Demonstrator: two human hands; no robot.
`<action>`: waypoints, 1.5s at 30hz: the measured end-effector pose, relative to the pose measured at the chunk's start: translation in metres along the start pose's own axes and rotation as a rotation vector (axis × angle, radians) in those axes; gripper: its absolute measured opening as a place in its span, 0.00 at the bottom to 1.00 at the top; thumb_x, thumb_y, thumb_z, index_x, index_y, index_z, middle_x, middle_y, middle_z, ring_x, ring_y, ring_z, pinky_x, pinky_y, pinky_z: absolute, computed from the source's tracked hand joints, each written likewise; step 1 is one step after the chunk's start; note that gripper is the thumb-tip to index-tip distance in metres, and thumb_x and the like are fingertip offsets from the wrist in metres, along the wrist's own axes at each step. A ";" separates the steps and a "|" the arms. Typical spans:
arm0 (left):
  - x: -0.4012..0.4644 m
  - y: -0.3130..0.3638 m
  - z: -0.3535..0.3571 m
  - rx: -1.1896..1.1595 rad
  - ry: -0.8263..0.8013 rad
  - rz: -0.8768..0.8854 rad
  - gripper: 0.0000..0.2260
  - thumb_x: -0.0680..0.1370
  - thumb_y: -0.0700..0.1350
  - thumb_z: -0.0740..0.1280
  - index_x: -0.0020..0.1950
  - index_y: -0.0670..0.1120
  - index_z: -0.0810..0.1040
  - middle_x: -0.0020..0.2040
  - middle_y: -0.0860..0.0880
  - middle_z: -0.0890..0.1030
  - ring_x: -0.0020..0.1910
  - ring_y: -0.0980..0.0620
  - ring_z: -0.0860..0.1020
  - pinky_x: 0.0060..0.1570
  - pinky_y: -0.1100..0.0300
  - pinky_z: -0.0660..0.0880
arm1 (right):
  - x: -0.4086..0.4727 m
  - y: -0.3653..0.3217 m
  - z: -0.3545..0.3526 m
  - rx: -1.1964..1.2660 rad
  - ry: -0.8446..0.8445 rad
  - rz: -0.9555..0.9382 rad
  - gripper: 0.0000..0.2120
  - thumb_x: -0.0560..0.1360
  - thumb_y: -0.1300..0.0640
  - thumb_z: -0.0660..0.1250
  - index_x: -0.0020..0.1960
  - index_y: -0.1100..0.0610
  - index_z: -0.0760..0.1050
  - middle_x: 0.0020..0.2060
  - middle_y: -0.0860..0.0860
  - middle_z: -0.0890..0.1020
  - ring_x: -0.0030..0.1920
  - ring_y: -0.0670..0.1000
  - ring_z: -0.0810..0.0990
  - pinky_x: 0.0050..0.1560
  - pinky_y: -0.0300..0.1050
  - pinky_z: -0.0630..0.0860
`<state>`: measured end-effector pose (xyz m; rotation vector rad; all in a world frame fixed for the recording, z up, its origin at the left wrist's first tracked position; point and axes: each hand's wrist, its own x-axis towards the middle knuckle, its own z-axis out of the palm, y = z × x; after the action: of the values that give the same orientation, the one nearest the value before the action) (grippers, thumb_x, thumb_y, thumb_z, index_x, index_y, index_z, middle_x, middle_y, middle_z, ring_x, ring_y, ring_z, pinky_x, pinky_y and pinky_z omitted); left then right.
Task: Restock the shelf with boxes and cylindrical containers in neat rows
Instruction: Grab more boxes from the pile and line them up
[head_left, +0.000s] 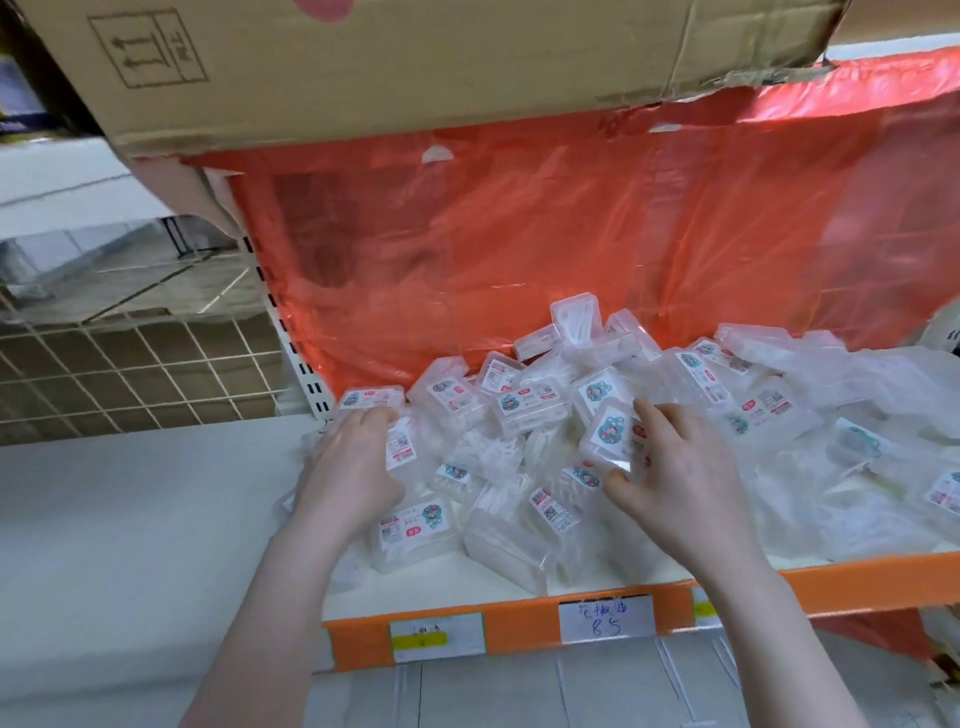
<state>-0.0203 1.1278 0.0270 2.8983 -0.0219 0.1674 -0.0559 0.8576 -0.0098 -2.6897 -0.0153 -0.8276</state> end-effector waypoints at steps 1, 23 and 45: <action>-0.007 -0.006 0.000 -0.010 0.022 0.000 0.29 0.70 0.39 0.68 0.69 0.51 0.66 0.67 0.50 0.69 0.67 0.49 0.66 0.61 0.55 0.66 | -0.001 -0.003 0.002 0.008 -0.014 -0.005 0.30 0.56 0.60 0.76 0.56 0.66 0.76 0.44 0.59 0.78 0.43 0.62 0.77 0.41 0.51 0.75; -0.118 -0.251 -0.057 -0.066 0.223 -0.198 0.27 0.70 0.33 0.61 0.67 0.52 0.66 0.62 0.52 0.71 0.62 0.50 0.68 0.55 0.60 0.68 | -0.036 -0.255 0.056 -0.017 -0.341 -0.271 0.30 0.58 0.55 0.72 0.57 0.64 0.75 0.46 0.59 0.79 0.47 0.63 0.77 0.44 0.52 0.74; -0.161 -0.509 -0.115 0.021 0.147 -0.249 0.28 0.72 0.42 0.70 0.69 0.51 0.64 0.61 0.51 0.72 0.60 0.51 0.70 0.55 0.57 0.71 | -0.065 -0.515 0.154 0.053 -0.539 -0.400 0.32 0.70 0.49 0.64 0.71 0.55 0.61 0.63 0.51 0.71 0.62 0.54 0.69 0.59 0.42 0.64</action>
<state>-0.1788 1.6496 0.0004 2.8685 0.3656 0.3354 -0.0795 1.3989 -0.0082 -2.8097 -0.7042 -0.1644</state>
